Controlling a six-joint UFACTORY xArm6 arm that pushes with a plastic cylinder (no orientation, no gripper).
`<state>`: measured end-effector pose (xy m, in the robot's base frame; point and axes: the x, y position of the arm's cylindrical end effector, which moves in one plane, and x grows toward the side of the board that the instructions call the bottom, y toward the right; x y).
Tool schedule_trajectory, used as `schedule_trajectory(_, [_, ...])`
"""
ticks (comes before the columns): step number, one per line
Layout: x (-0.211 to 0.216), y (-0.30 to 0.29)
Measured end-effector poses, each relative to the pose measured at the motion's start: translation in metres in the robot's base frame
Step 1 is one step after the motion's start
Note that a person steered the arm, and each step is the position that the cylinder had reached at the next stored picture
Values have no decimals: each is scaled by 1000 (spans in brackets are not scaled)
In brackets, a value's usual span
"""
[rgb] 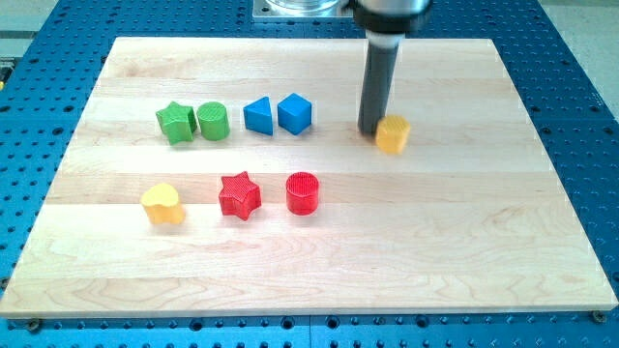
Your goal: Move the yellow hexagon to the right of the red circle
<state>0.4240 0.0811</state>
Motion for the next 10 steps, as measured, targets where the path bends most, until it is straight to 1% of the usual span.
schedule_trajectory(1, [-13, 9])
schedule_trajectory(2, [-63, 5])
schedule_trajectory(3, [-48, 61])
schedule_trajectory(4, [5, 35])
schedule_trajectory(5, [30, 21])
schedule_trajectory(6, [34, 84])
schedule_trajectory(7, [82, 82])
schedule_trajectory(8, [86, 48])
schedule_trajectory(9, [83, 74])
schedule_trajectory(10, [38, 77])
